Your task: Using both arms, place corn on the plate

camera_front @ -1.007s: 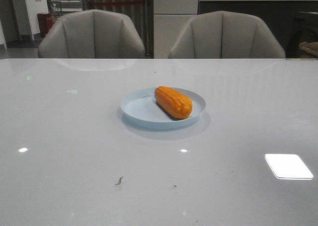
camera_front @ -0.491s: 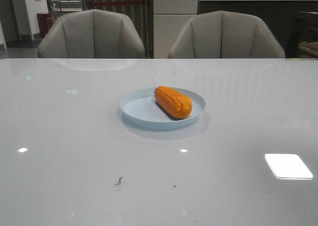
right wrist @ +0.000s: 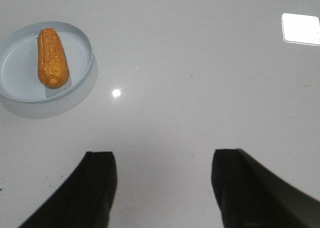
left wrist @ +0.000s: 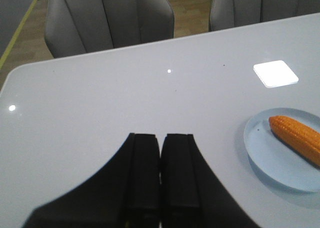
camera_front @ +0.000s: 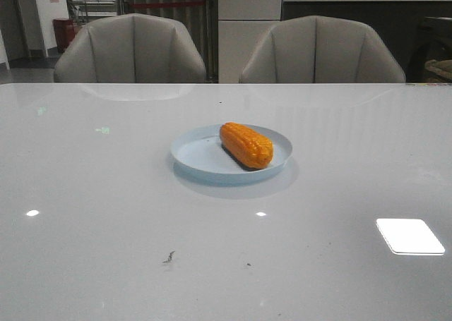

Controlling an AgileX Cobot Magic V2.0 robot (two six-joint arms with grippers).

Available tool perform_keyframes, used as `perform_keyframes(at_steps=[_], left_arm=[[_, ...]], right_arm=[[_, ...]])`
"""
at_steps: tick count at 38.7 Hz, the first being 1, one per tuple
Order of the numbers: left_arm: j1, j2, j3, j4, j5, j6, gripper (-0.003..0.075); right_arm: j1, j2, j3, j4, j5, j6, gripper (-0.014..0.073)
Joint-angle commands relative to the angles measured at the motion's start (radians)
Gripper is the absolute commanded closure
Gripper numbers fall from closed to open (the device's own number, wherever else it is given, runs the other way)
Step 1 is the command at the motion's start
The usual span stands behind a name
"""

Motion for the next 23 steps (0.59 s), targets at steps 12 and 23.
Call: perform_keyframes(at_steps=[12, 23], left_arm=[[0.044, -0.531, 0.430, 0.037, -0.490, -0.014, 0.0627], [0.084, -0.828, 0.627, 0.037, -0.492, -0.014, 0.0627]], right_arm=[[-0.006, -0.005, -0.028, 0.008, -0.076, -0.013, 0.0075], [-0.006, -0.005, -0.028, 0.008, -0.076, -0.013, 0.0075]])
